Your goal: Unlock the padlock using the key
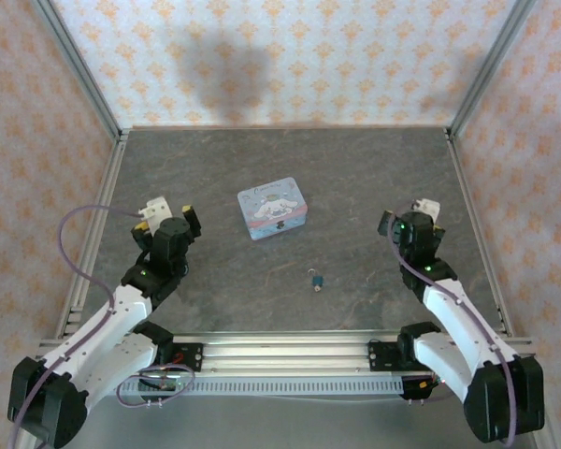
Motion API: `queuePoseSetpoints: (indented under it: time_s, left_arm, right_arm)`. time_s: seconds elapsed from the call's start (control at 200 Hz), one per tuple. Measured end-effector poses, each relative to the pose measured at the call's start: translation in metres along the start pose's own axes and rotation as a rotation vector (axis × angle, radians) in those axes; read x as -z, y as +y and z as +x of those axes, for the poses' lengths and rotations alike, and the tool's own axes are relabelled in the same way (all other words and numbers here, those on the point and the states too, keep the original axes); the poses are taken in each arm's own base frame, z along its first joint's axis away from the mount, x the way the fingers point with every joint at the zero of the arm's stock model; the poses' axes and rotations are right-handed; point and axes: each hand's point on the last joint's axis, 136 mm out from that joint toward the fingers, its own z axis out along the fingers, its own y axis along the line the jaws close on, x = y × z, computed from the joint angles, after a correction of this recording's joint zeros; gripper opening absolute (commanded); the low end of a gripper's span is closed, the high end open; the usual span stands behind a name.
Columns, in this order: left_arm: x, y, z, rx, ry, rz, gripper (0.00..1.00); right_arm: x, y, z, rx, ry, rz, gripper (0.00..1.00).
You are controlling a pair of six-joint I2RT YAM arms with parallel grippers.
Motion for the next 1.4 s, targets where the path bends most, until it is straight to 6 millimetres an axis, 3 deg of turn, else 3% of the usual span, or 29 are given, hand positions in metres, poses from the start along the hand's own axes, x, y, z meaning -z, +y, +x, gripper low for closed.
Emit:
queuePoseSetpoints:
  time_s: [0.115,0.25,0.39,0.611,0.851,1.061,1.241,1.401]
  left_arm:
    - [-0.005,0.011,0.007,-0.042,-0.008,-0.03,1.0]
    - [-0.013,0.018,0.007,-0.052,-0.027,-0.041,1.0]
    - [-0.029,0.019,0.017,-0.081,-0.019,-0.036,1.0]
    - [-0.059,0.011,0.049,-0.127,0.032,0.011,1.0]
    - [-0.087,-0.001,0.057,-0.119,0.024,0.089,1.0]
    - [-0.11,-0.01,0.083,-0.133,0.089,0.135,1.0]
    - [-0.118,-0.022,0.06,-0.114,0.049,0.16,1.0]
    - [-0.118,-0.023,0.059,-0.113,0.047,0.16,1.0]
  right_arm:
    - [-0.013,-0.023,0.011,-0.021,-0.009,0.064,0.99]
    - [-0.028,-0.028,0.013,-0.045,-0.04,0.063,0.99]
    - [-0.047,-0.019,0.017,-0.056,-0.059,0.015,0.99]
    - [-0.074,0.004,0.025,-0.026,-0.071,-0.081,0.99]
    - [-0.096,0.019,0.043,0.019,-0.034,-0.144,0.99]
    - [-0.104,0.029,0.01,0.01,-0.087,-0.155,0.99]
    - [-0.105,0.028,0.012,0.012,-0.077,-0.153,0.99]
    - [-0.105,0.028,0.012,0.012,-0.078,-0.153,0.99]
